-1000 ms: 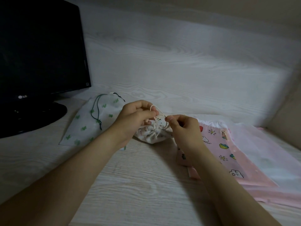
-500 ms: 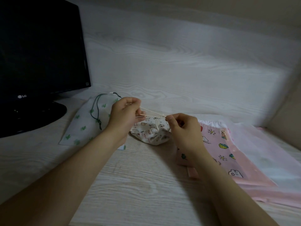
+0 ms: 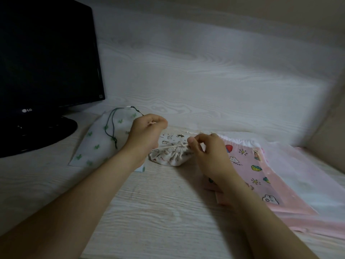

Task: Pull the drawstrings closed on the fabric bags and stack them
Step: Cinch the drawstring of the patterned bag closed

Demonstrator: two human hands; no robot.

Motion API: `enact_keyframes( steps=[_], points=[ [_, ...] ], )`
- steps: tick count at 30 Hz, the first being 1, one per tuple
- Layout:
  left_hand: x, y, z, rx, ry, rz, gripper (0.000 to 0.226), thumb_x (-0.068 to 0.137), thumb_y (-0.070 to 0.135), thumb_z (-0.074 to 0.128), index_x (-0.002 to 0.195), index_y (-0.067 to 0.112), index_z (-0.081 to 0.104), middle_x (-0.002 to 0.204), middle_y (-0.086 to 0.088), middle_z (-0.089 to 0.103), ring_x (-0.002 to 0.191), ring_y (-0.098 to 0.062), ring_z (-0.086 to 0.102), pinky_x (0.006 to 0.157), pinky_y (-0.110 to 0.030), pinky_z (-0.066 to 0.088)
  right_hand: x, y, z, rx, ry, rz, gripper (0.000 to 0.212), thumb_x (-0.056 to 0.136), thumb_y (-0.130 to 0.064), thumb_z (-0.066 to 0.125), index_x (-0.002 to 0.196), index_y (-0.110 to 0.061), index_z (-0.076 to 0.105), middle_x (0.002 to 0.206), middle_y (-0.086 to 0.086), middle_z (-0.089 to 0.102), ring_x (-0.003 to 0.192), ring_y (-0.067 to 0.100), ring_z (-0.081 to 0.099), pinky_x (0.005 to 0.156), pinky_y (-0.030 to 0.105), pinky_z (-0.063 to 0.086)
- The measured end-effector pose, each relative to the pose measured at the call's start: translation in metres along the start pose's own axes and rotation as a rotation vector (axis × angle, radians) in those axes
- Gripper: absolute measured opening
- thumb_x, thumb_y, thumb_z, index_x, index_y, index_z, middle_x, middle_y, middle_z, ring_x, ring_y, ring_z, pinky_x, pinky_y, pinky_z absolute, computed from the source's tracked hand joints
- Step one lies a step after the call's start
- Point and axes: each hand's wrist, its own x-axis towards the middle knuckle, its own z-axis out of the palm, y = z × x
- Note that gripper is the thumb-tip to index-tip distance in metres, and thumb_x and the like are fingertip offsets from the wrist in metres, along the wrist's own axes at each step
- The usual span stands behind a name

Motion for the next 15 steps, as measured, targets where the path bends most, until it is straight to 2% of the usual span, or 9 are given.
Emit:
enact_keyframes(
  steps=[2, 4, 6, 10, 15],
  points=[
    [-0.007, -0.002, 0.000, 0.282, -0.042, 0.242, 0.008, 0.085, 0.021, 0.079, 0.088, 0.027, 0.075, 0.069, 0.011, 0.045, 0.057, -0.008, 0.042, 0.056, -0.025, 0.041, -0.002, -0.005, -0.001, 0.010, 0.027, -0.002, 0.035, 0.105, -0.036, 0.057, 0.081, -0.017, 0.074, 0.080, -0.010, 0.069, 0.091, 0.018, 0.060, 0.083, 0.040, 0.047],
    [-0.015, -0.006, 0.003, 0.526, -0.133, 0.508, 0.016, 0.080, 0.027, 0.084, 0.089, 0.031, 0.072, 0.077, 0.016, 0.046, 0.065, -0.004, 0.047, 0.062, -0.025, 0.045, -0.003, -0.010, -0.001, 0.053, 0.047, 0.032, 0.034, 0.106, -0.033, 0.055, 0.085, -0.012, 0.071, 0.079, -0.009, 0.067, 0.085, 0.017, 0.062, 0.075, 0.035, 0.047],
    [-0.016, -0.011, 0.005, 0.665, -0.209, 0.659, 0.021, 0.082, 0.027, 0.085, 0.097, 0.029, 0.070, 0.089, 0.014, 0.047, 0.074, -0.006, 0.053, 0.068, -0.030, 0.049, -0.002, -0.012, -0.001, 0.082, 0.058, 0.078, 0.033, 0.107, -0.033, 0.053, 0.089, -0.010, 0.067, 0.078, -0.005, 0.068, 0.076, 0.013, 0.063, 0.068, 0.034, 0.047],
    [-0.011, -0.013, 0.003, 0.729, -0.129, 0.703, 0.028, 0.084, 0.030, 0.088, 0.101, 0.021, 0.068, 0.096, 0.011, 0.045, 0.079, -0.011, 0.052, 0.073, -0.034, 0.050, -0.003, -0.014, -0.001, 0.101, 0.090, 0.149, 0.032, 0.107, -0.033, 0.052, 0.091, -0.008, 0.063, 0.079, -0.001, 0.067, 0.074, 0.012, 0.061, 0.068, 0.036, 0.046],
    [-0.012, -0.009, 0.001, 0.841, 0.030, 0.630, 0.035, 0.081, 0.043, 0.089, 0.085, 0.018, 0.064, 0.092, 0.005, 0.048, 0.075, -0.023, 0.056, 0.065, -0.036, 0.049, -0.003, -0.019, 0.005, 0.098, 0.094, 0.206, 0.033, 0.107, -0.036, 0.048, 0.088, -0.012, 0.062, 0.079, 0.001, 0.072, 0.073, 0.017, 0.065, 0.067, 0.038, 0.050]
  ],
)
